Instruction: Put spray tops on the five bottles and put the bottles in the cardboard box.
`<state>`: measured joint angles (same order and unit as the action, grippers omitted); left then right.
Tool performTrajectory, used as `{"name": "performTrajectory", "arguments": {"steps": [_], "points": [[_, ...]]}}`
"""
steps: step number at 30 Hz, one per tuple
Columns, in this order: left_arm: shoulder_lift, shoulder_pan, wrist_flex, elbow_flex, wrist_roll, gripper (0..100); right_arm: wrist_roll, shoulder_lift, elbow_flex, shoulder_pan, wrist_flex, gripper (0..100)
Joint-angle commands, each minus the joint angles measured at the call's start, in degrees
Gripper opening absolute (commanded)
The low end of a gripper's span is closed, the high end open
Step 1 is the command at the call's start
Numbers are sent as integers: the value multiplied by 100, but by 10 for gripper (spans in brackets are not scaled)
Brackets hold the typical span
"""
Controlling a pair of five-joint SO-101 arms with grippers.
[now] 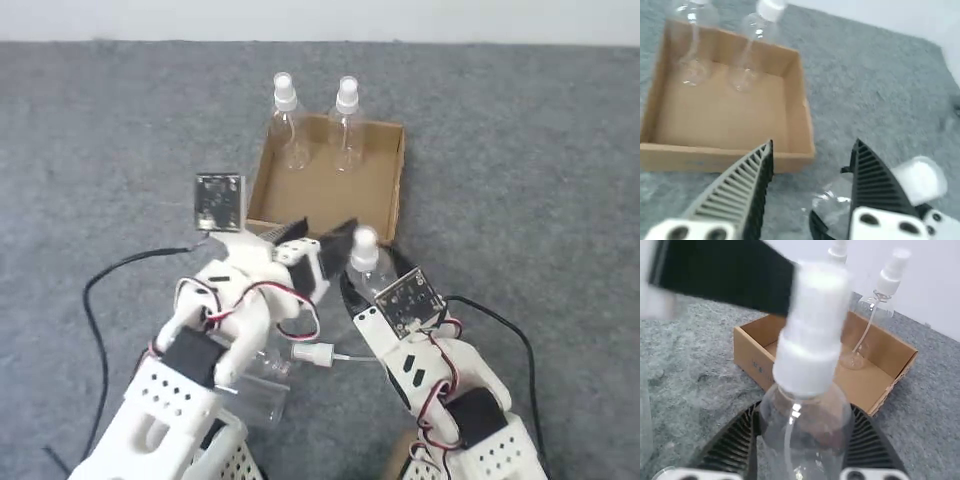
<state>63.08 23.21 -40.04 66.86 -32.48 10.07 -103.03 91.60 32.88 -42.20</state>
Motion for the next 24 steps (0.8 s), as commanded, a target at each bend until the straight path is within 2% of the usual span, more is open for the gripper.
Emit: {"name": "performTrajectory", "arguments": {"steps": [1, 6, 15, 18, 24], "points": [[141, 607, 404, 92, 149, 232, 62, -110, -97, 66, 145, 96], [141, 1240, 396, 277, 589, 231, 79, -110, -88, 48, 110, 96], [141, 1266, 396, 259, 580, 231, 97, -110, -79, 22, 92, 96], [141, 1011, 396, 189, 580, 231, 97, -101, -79, 13, 84, 96], [141, 62, 387, -84, 580, 231, 79, -101, -70, -224, 75, 96]]}}
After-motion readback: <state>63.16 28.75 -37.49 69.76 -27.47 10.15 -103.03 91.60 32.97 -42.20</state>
